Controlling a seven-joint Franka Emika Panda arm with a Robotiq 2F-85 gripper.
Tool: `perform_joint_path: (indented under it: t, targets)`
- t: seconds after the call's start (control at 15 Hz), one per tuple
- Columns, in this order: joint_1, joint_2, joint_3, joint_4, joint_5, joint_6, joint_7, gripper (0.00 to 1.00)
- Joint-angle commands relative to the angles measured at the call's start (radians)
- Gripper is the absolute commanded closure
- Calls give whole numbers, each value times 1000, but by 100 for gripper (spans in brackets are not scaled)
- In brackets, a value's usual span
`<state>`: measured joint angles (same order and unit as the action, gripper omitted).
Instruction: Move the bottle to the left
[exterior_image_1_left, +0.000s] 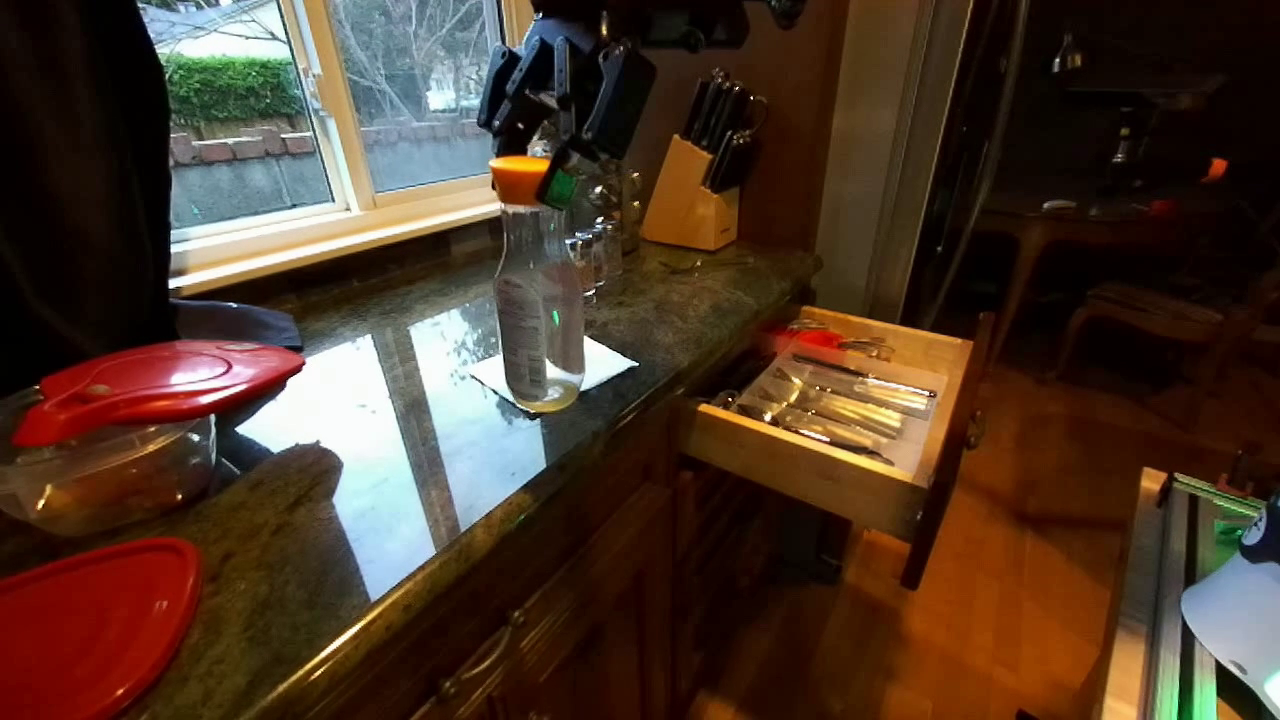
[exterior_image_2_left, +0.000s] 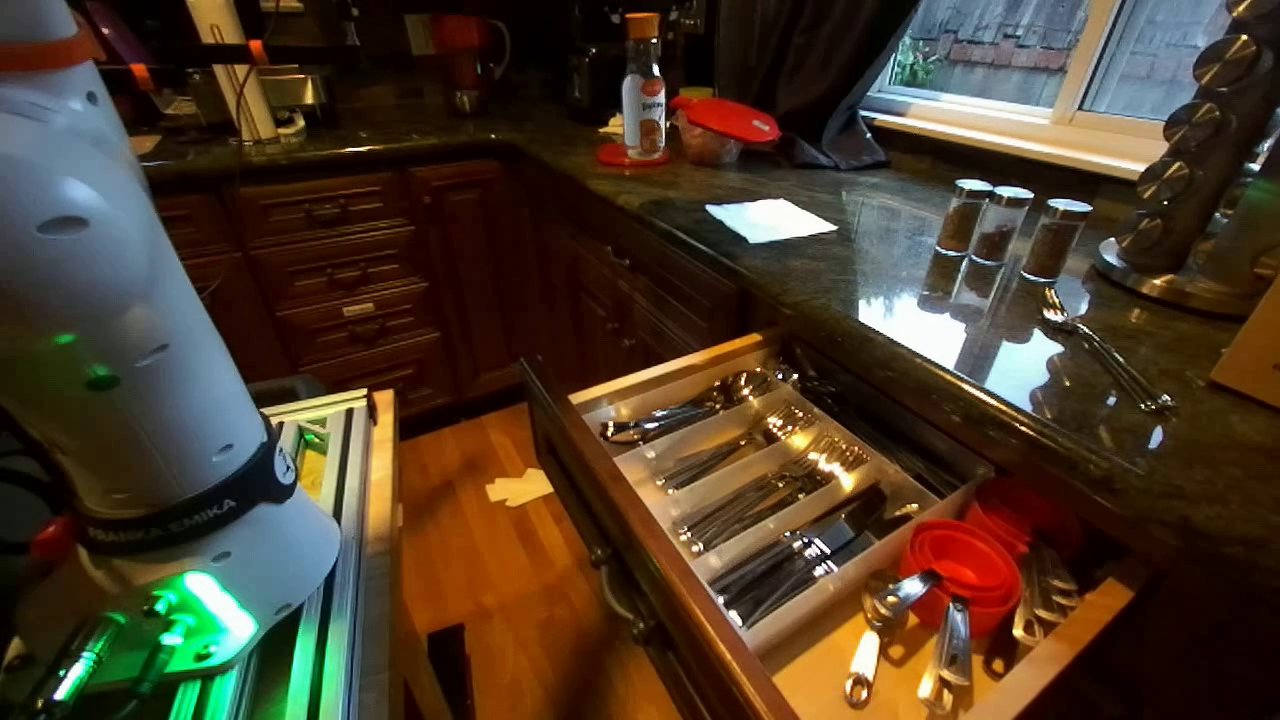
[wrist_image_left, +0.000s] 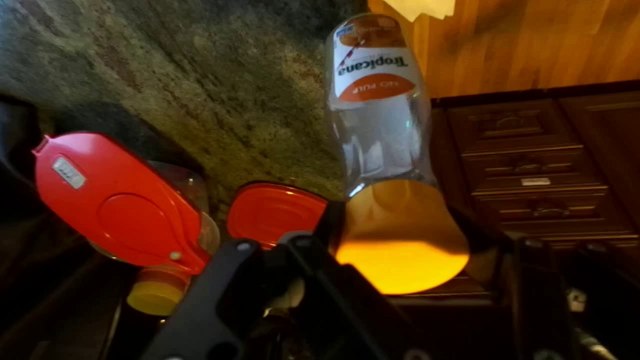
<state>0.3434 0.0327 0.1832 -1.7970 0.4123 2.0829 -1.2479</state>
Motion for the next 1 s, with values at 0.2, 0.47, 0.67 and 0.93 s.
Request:
perform_joint_path:
  t: [0.2, 0.47, 0.67, 0.93]
  targets:
    - [-63, 183, 63, 246, -28, -315, -220, 71]
    - [-55, 286, 94, 361, -107, -450, -322, 71]
    - [-63, 269, 106, 334, -107, -430, -311, 46]
    - [-59, 305, 114, 375, -125, -441, -324, 46]
